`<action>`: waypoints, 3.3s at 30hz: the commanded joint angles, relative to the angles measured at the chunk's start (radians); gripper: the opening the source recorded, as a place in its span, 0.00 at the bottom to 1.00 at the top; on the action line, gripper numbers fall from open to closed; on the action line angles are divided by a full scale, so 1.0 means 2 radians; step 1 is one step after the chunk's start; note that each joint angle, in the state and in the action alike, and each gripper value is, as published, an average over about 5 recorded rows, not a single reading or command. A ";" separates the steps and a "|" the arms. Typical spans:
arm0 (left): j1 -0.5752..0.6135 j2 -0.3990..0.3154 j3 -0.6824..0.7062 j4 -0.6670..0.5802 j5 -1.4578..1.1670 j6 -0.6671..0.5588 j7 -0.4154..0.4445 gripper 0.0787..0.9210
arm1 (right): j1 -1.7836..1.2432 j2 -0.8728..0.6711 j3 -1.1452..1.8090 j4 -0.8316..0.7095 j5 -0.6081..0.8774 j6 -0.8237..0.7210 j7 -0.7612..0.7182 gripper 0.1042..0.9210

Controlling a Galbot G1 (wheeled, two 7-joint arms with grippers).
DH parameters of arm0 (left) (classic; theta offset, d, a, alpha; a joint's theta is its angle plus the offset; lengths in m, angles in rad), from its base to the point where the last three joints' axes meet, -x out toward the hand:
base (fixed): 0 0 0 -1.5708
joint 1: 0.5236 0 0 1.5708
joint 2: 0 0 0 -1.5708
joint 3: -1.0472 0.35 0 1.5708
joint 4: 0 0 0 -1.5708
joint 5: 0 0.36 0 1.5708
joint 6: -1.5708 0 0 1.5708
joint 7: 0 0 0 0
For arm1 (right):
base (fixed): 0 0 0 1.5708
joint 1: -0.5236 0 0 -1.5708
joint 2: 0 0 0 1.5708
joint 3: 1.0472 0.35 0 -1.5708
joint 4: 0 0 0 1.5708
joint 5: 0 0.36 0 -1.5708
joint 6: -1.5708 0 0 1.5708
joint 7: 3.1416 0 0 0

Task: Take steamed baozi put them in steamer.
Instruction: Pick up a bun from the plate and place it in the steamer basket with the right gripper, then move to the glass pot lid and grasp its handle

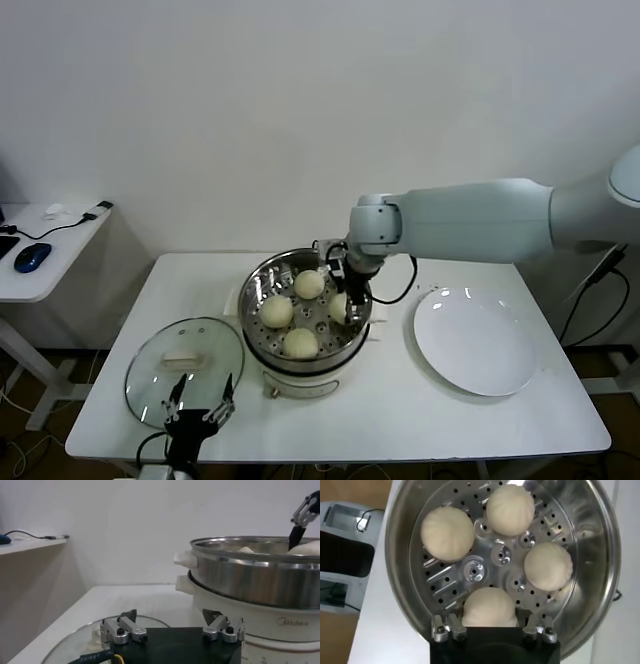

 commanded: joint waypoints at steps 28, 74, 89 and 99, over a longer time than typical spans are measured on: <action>0.009 0.002 -0.007 -0.011 -0.015 -0.013 0.000 0.88 | -0.214 -0.221 0.497 -0.020 -0.024 0.083 0.249 0.88; -0.034 0.041 -0.052 0.027 0.161 -0.111 -0.019 0.88 | -1.149 -0.051 1.170 0.078 -0.197 0.429 0.289 0.88; -0.053 0.099 -0.082 0.172 0.671 -0.102 -0.163 0.88 | -1.154 -0.046 1.151 0.075 -0.216 0.410 0.310 0.88; -0.105 0.075 -0.070 0.223 0.715 -0.045 -0.176 0.88 | -1.160 -0.041 1.155 0.081 -0.215 0.409 0.316 0.88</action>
